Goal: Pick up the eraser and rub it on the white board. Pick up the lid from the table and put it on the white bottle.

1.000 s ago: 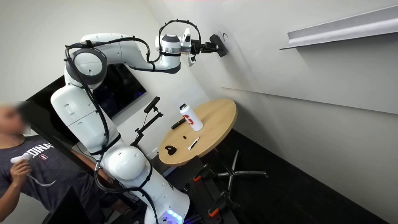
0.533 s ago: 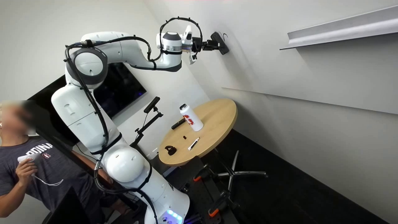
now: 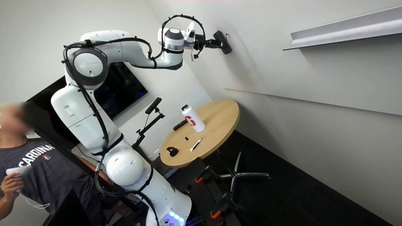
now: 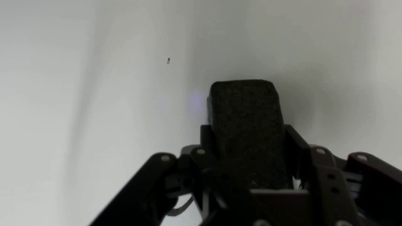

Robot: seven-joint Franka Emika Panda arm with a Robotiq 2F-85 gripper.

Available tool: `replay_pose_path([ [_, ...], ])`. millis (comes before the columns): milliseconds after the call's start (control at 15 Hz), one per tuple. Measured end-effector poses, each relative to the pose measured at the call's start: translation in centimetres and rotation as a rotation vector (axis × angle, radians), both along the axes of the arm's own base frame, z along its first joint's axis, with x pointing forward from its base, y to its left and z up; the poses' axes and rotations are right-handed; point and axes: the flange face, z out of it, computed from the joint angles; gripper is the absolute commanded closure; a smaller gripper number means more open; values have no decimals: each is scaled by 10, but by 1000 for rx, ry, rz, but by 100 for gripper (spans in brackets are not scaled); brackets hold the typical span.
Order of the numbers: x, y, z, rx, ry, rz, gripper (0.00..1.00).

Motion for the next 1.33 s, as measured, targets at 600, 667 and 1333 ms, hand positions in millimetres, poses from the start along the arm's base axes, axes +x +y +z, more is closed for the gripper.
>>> replay_pose_path([
  [600,-2,-118,67,8,-58,-215,69],
  [667,-1,-132,73,10,-57,-228,69],
  [1333,2,-118,57,-29,0,-57,69],
])
